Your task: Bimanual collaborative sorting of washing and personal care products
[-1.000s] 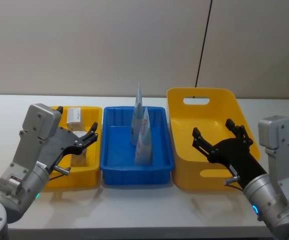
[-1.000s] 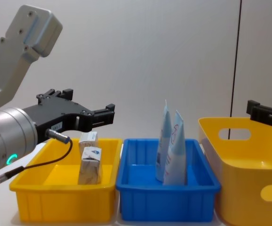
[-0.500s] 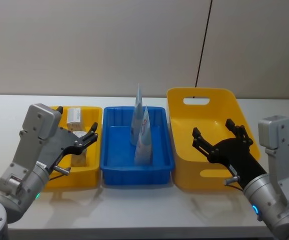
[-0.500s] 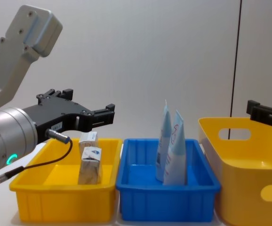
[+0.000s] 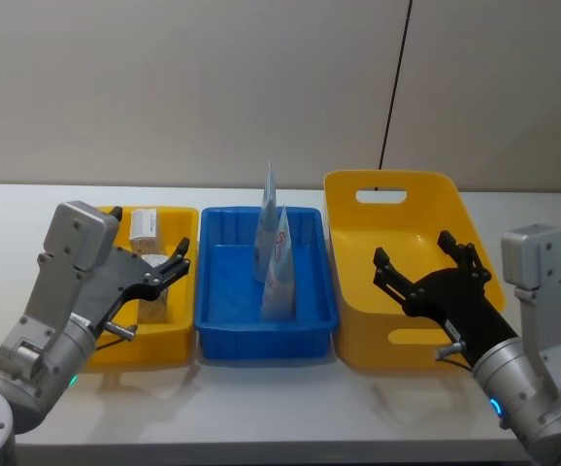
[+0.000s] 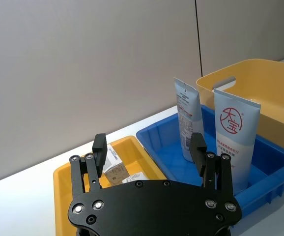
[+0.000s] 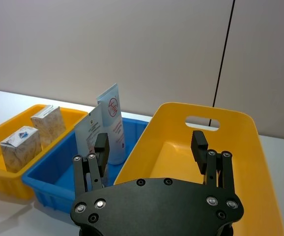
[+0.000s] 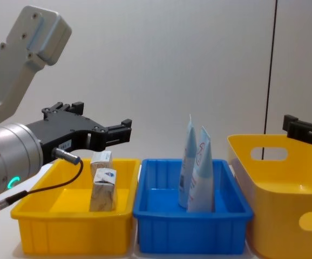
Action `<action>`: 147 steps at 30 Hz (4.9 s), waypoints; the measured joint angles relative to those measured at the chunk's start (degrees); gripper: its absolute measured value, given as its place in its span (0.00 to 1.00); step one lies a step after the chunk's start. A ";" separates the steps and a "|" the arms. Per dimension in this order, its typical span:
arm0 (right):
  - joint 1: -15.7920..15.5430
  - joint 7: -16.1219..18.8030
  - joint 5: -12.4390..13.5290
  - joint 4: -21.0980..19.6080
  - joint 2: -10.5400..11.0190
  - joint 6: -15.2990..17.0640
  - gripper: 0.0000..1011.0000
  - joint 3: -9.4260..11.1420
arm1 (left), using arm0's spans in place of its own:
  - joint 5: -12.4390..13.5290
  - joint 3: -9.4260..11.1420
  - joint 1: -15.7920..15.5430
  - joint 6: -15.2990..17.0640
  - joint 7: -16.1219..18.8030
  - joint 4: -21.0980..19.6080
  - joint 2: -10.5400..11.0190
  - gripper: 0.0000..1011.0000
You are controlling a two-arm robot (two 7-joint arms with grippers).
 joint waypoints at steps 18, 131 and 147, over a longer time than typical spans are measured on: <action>0.00 0.00 0.00 0.00 0.00 0.00 0.99 0.00 | 0.00 0.00 0.00 0.00 0.00 0.00 0.00 0.99; 0.00 0.00 0.00 0.00 0.00 0.00 0.99 0.01 | -1.36 -1.71 -8.12 25.38 0.99 10.88 -9.32 0.99; 0.00 0.00 0.00 0.00 0.00 0.00 0.99 0.00 | -0.76 -1.93 -10.01 25.15 0.78 14.25 -11.23 0.99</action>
